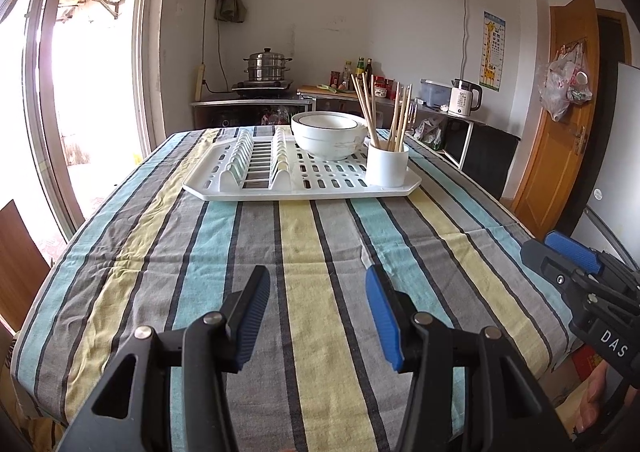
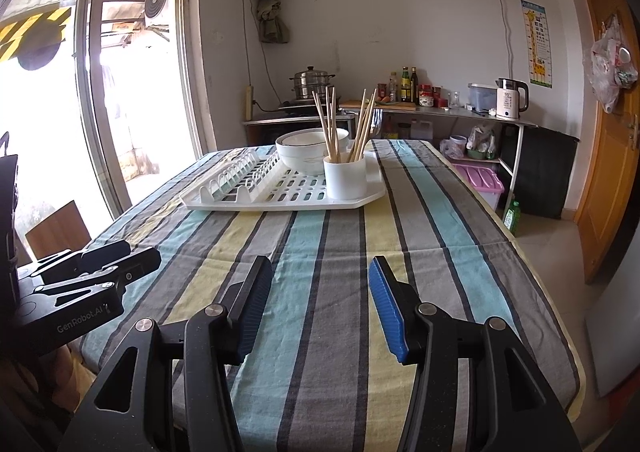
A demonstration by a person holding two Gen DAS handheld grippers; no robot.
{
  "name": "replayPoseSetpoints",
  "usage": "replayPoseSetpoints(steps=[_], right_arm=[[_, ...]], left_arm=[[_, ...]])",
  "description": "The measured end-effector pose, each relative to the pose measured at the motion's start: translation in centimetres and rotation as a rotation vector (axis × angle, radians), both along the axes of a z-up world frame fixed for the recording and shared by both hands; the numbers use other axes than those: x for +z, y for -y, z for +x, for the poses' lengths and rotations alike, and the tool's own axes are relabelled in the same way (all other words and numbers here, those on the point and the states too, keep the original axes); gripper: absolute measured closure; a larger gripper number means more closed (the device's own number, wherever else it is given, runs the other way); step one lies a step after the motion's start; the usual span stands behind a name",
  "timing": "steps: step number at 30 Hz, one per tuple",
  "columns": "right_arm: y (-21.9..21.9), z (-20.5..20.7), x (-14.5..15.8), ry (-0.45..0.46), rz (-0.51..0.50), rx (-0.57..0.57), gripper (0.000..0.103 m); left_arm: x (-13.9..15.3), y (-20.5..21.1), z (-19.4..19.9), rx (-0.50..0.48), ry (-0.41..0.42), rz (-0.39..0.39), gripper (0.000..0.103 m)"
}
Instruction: Organize utensils
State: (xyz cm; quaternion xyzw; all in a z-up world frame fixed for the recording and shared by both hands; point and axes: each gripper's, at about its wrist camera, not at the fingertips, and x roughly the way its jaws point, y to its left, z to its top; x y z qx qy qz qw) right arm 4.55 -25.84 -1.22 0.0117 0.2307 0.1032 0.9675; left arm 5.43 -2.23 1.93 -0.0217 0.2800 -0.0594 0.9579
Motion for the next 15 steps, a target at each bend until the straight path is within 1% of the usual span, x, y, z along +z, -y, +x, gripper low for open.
replayPoseSetpoints(steps=[15], right_arm=[[-0.15, -0.21, 0.09, -0.001, 0.002, 0.008, 0.051]], left_arm=[[0.06, 0.15, -0.21, 0.003, -0.001, -0.004, 0.049]])
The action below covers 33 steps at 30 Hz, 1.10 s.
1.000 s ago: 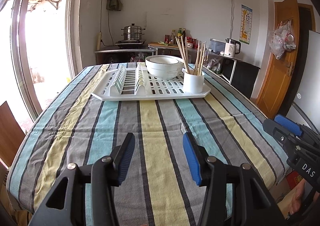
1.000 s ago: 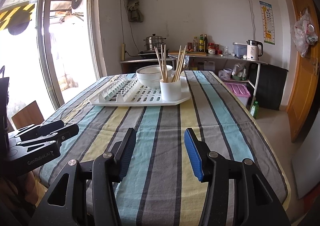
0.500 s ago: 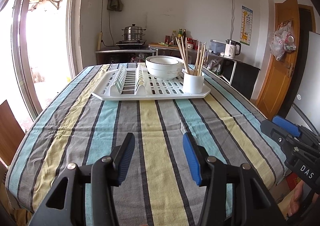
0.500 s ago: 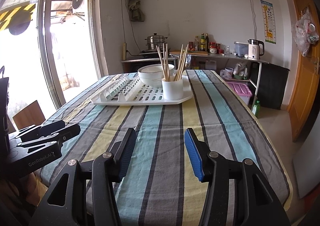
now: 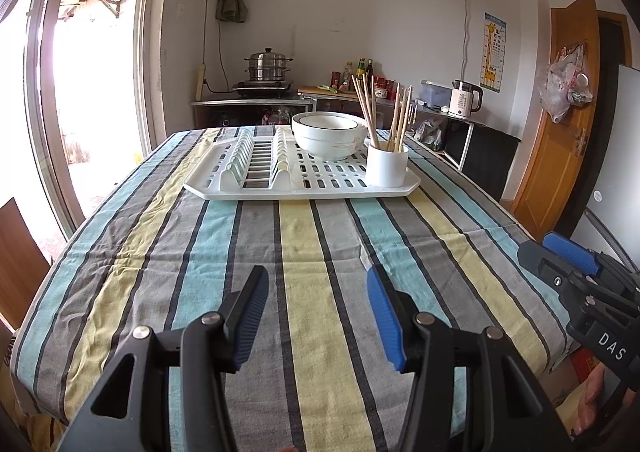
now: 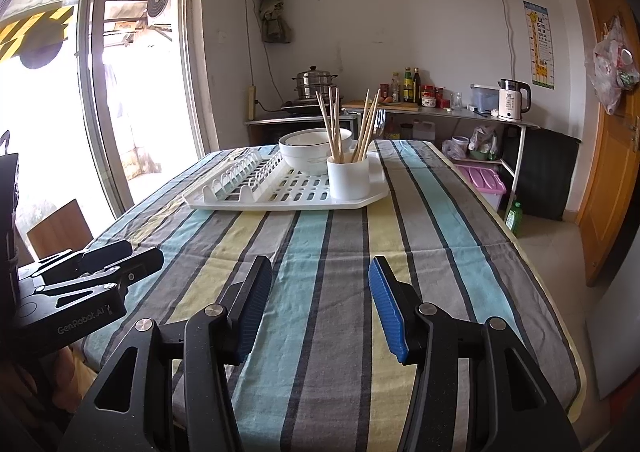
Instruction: Organize utensils
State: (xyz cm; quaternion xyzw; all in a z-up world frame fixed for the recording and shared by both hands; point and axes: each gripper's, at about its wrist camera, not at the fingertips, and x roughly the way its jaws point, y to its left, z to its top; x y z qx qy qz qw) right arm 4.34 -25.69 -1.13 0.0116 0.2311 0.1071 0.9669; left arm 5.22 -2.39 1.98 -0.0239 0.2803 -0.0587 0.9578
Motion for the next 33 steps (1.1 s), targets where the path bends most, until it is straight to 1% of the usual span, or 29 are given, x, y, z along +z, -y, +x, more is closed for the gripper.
replayPoseSetpoints(steps=[33], right_arm=[[-0.16, -0.12, 0.04, 0.003, -0.005, -0.001, 0.051]], left_arm=[[0.06, 0.04, -0.21, 0.005, 0.010, 0.007, 0.048]])
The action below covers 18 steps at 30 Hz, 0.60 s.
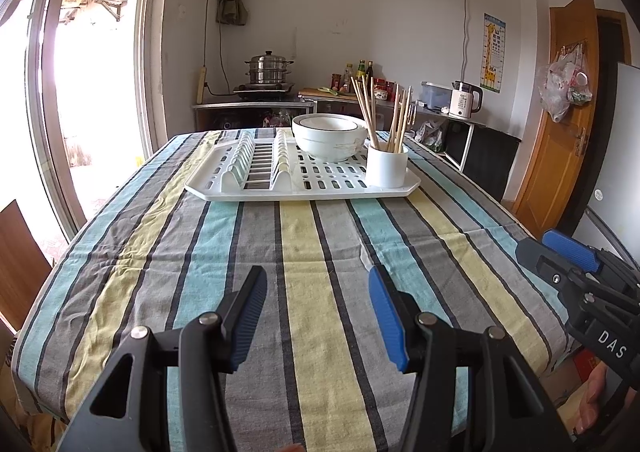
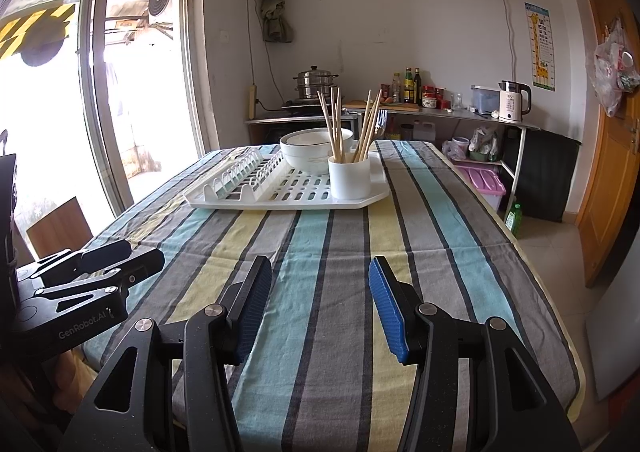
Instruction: Organize utensils
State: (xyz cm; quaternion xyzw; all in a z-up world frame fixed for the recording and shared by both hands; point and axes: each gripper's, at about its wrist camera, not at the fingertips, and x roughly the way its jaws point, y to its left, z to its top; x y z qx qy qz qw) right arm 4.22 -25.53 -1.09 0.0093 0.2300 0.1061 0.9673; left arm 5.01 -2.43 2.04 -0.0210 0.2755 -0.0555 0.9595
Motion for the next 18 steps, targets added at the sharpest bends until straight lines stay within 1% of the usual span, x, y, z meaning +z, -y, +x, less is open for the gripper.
replayPoseSetpoints(steps=[11, 18], right_arm=[[-0.02, 0.00, 0.00, 0.001, -0.003, 0.001, 0.051], [-0.02, -0.10, 0.02, 0.002, -0.005, -0.001, 0.051]], left_arm=[[-0.02, 0.39, -0.17, 0.007, 0.016, 0.023, 0.048], [-0.43, 0.58, 0.01, 0.001, 0.005, 0.027, 0.048]])
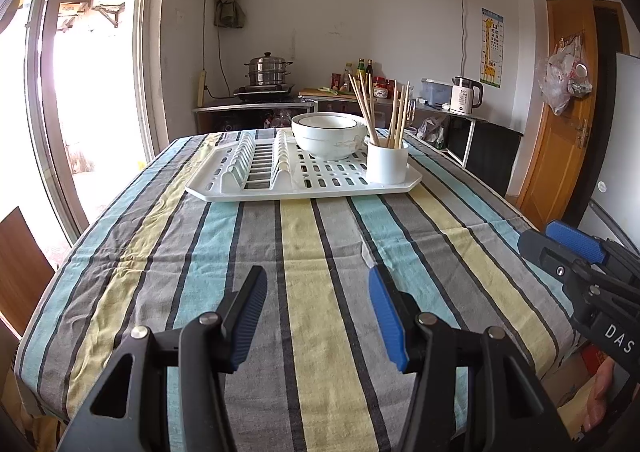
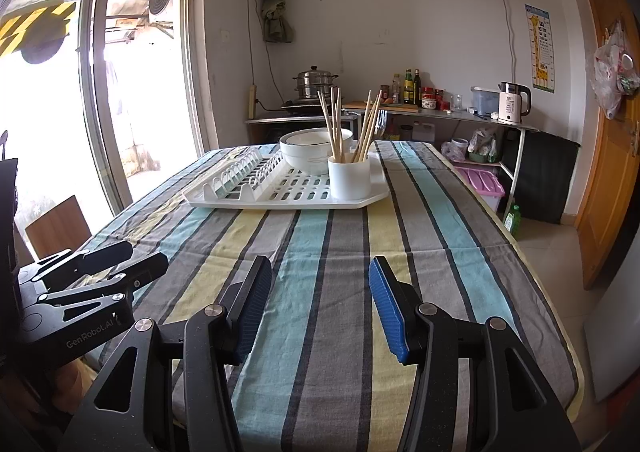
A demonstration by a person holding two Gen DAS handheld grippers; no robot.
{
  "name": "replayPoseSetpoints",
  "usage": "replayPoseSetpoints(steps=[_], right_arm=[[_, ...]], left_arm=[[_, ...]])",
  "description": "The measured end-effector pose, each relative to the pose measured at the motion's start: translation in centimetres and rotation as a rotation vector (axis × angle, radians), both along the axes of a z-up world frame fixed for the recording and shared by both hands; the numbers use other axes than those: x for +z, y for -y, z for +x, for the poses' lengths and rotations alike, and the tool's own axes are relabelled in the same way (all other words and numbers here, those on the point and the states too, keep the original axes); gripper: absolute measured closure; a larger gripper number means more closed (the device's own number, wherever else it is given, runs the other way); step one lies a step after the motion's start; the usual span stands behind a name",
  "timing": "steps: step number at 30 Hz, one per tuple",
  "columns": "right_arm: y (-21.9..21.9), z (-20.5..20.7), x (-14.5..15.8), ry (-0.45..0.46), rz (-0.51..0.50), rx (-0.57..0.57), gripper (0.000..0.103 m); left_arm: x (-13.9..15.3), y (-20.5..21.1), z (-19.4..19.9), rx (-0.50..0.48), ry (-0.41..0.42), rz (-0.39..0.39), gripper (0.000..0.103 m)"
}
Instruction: Organize utensils
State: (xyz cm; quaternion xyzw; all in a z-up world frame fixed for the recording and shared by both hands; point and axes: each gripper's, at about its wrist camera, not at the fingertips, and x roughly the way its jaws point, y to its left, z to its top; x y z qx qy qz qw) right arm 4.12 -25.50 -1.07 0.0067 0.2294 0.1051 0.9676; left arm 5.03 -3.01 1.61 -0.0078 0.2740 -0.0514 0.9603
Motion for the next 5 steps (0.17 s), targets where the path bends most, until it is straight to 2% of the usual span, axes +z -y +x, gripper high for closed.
replayPoseSetpoints(steps=[5], right_arm=[[0.08, -0.07, 0.03, 0.001, -0.001, -0.001, 0.051]], left_arm=[[0.07, -0.18, -0.01, 0.004, 0.000, -0.014, 0.048]])
